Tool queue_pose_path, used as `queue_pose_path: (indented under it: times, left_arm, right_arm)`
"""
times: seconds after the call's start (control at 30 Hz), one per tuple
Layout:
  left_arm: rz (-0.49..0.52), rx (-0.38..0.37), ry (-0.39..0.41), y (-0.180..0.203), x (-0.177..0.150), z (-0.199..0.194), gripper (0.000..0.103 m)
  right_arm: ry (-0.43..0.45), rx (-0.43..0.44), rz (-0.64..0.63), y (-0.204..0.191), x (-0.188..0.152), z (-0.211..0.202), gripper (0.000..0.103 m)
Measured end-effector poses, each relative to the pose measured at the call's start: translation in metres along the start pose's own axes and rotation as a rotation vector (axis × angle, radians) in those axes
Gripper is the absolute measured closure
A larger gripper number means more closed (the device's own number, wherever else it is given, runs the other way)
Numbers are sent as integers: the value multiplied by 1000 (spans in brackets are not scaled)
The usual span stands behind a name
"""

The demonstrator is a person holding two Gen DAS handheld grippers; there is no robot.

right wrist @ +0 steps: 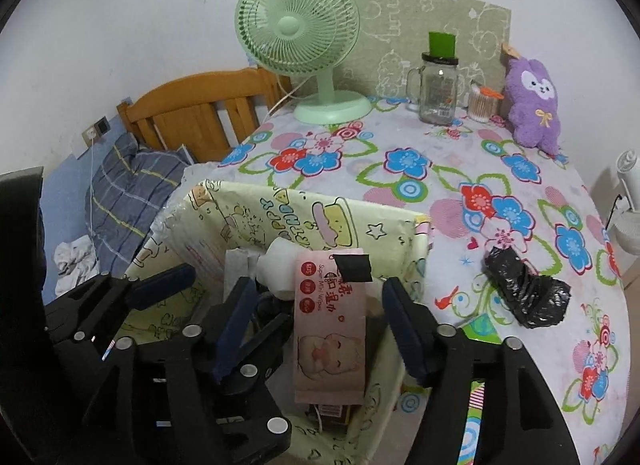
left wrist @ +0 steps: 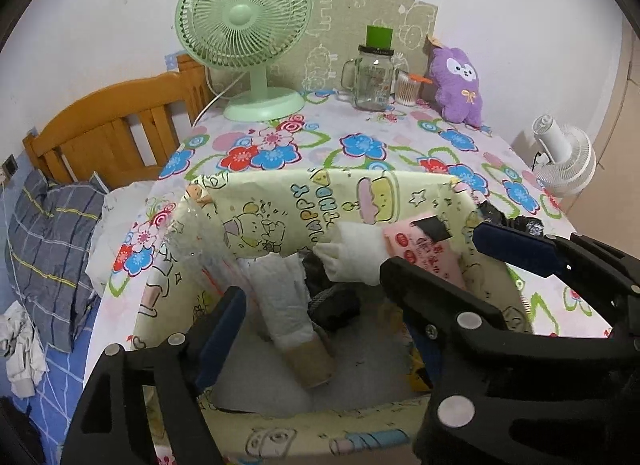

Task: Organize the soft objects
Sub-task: 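Lower the pink wet-wipes pack into the fabric box and open the right tool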

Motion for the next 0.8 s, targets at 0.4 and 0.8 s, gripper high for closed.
queue_pose_path:
  times: [0.4, 0.8]
  left_arm:
    - [18, 19, 61, 27, 6, -26, 17]
    - [42, 26, 121, 62, 12, -43, 16]
  right_arm:
    - [78, -24, 18, 19, 3, -37, 22]
    - [143, -56, 38, 48, 3, -68, 12]
Point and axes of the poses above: each gripper's, at about its wrist camera, not at the fingertips, and z roughly the way its jaws point, y to its right, x to its top, the point moved 3 cm from there along z, roughly the way its jaws point, and after that the axes turned 15 degrees about -x, right-handed, at the moved point
